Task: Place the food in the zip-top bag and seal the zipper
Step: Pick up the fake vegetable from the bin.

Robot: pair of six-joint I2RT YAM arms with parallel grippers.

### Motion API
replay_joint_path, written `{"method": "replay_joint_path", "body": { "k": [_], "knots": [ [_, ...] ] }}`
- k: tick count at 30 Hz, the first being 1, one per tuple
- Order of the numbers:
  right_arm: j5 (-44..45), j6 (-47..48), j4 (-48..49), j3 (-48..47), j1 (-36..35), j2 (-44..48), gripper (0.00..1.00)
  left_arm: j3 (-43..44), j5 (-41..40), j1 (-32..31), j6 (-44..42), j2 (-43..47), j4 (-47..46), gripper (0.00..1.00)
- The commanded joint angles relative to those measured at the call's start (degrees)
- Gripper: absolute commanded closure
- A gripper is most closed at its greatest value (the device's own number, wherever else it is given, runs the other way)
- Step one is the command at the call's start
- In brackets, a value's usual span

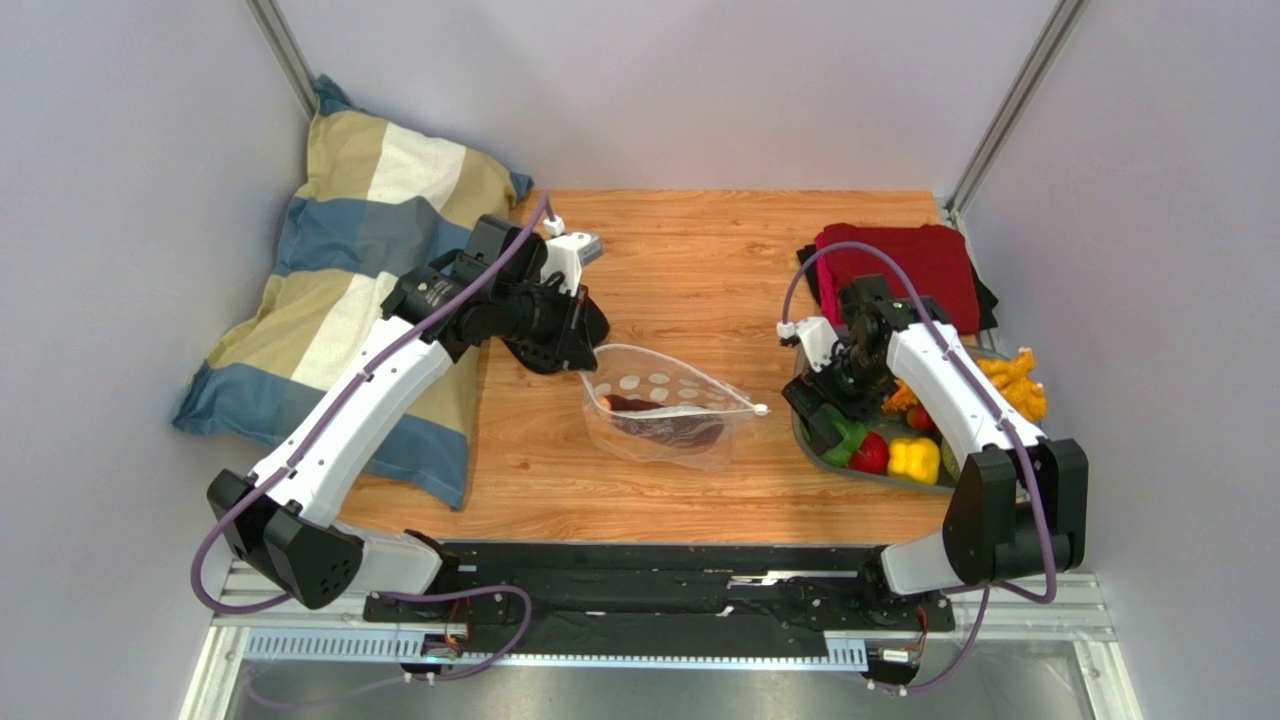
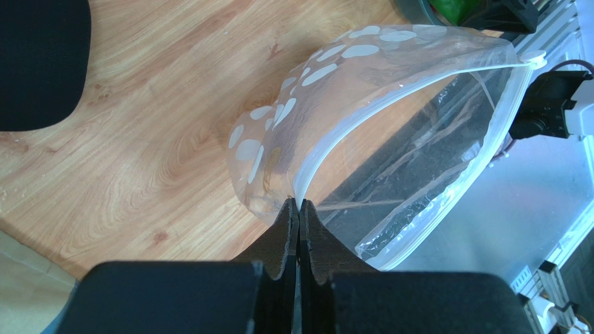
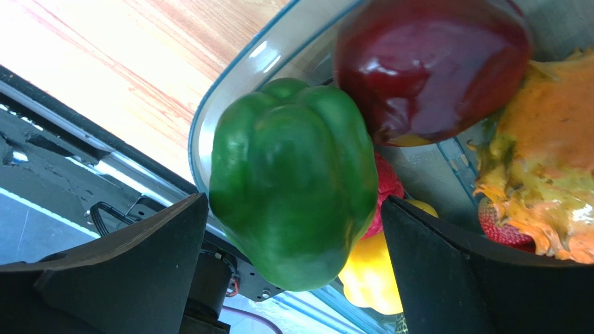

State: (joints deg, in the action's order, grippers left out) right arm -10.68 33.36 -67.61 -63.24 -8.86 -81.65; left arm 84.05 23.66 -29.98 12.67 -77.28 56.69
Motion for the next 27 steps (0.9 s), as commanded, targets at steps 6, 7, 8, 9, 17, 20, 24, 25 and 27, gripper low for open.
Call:
{"method": "replay_joint_path", "body": {
  "k": [6,7,8,9,17,20,24,25,27],
  "knots": [
    [-3.91,1.79,-2.69,-1.97,-0.01,-0.79,0.2,0.41,0.69,-0.08,0.34,-0.33,-1.84,1.0],
    [-4.26,1.79,-2.96,-2.58,0.07,-0.71,0.22,0.5,0.69,-0.08,0.34,-0.33,-1.84,1.0],
    [-4.18,1.62,-3.14,-2.94,-0.01,-0.53,0.24,0.41,0.69,-0.08,0.34,-0.33,-1.84,1.0],
    [-4.26,1.53,-3.31,-3.2,0.07,-0.27,0.28,0.5,0.6,-0.08,0.43,-0.42,-1.84,1.0],
    [-3.82,1.7,-5.86,-10.22,2.01,2.46,0.35,0.85,0.86,-0.08,0.43,-0.77,-1.75,1.0],
    [-4.26,1.62,-7.44,-12.42,2.53,2.81,0.36,0.85,0.95,-0.08,0.34,-1.04,-1.75,1.0],
    [-4.27,1.7,-8.06,-13.4,2.62,3.25,0.37,0.94,1.04,-0.08,0.52,-1.47,-1.84,1.0],
    [-3.92,1.79,-8.06,-13.4,2.62,3.25,0.38,1.03,1.12,-0.08,0.52,-1.47,-1.84,1.0],
    [-4.09,1.7,-8.06,-14.01,2.89,3.25,0.38,1.03,1.13,-0.08,0.43,-1.56,-1.84,1.0]
  ]
}}
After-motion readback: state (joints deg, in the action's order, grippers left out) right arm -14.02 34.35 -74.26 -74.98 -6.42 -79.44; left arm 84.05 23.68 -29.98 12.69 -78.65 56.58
